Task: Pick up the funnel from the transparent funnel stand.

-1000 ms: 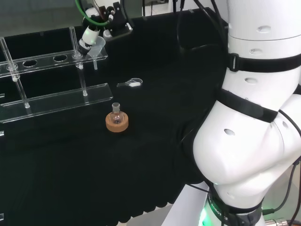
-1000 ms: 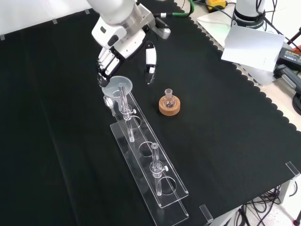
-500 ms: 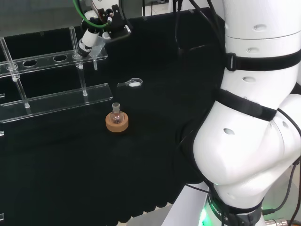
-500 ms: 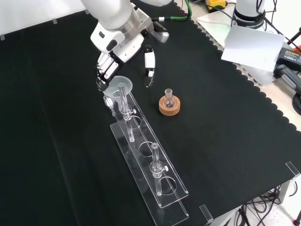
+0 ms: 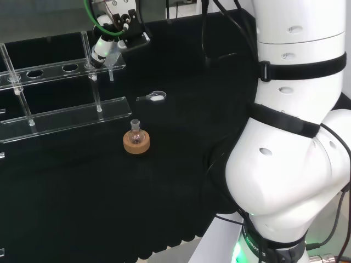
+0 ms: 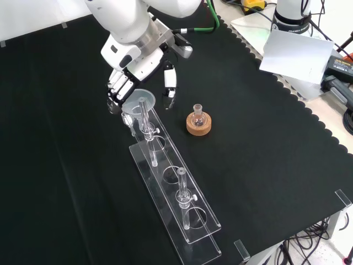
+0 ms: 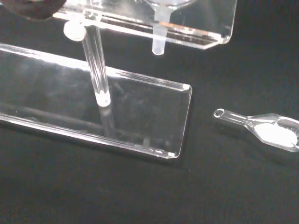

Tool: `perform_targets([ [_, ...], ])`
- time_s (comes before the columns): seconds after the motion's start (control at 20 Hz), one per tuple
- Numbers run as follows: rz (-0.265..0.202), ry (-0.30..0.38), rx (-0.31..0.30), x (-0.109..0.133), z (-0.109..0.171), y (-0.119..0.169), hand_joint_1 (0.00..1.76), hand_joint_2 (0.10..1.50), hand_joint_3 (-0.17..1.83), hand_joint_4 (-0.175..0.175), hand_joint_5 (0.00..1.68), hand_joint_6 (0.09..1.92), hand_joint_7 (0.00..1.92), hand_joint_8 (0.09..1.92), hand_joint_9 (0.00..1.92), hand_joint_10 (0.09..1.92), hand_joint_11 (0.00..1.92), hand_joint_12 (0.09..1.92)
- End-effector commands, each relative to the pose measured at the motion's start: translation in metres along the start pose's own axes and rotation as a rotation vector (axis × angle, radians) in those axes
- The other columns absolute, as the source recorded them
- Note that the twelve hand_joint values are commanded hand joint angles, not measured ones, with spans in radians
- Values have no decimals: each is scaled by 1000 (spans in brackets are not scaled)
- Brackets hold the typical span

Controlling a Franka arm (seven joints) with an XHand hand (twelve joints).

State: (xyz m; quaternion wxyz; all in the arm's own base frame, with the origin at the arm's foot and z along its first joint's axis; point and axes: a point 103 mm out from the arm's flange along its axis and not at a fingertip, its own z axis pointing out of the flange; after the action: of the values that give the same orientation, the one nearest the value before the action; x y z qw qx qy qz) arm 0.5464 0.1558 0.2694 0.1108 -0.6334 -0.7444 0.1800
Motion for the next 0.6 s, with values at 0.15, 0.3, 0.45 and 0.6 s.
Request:
perform_targets([
  [0.15,-2,-1,-1,-6,3,8,679,697,345,-5,191,87,0,563,112,886,349,1452],
  [0.3,0,-4,-2,-7,5,12,678,697,348,-5,191,87,0,561,113,889,343,1453],
  [0.45,-3,4,-8,-12,7,12,676,696,355,-5,193,87,0,563,110,886,316,1455],
  [0.6,-4,2,-6,-13,7,12,674,694,363,-5,194,87,0,572,119,880,300,1463],
])
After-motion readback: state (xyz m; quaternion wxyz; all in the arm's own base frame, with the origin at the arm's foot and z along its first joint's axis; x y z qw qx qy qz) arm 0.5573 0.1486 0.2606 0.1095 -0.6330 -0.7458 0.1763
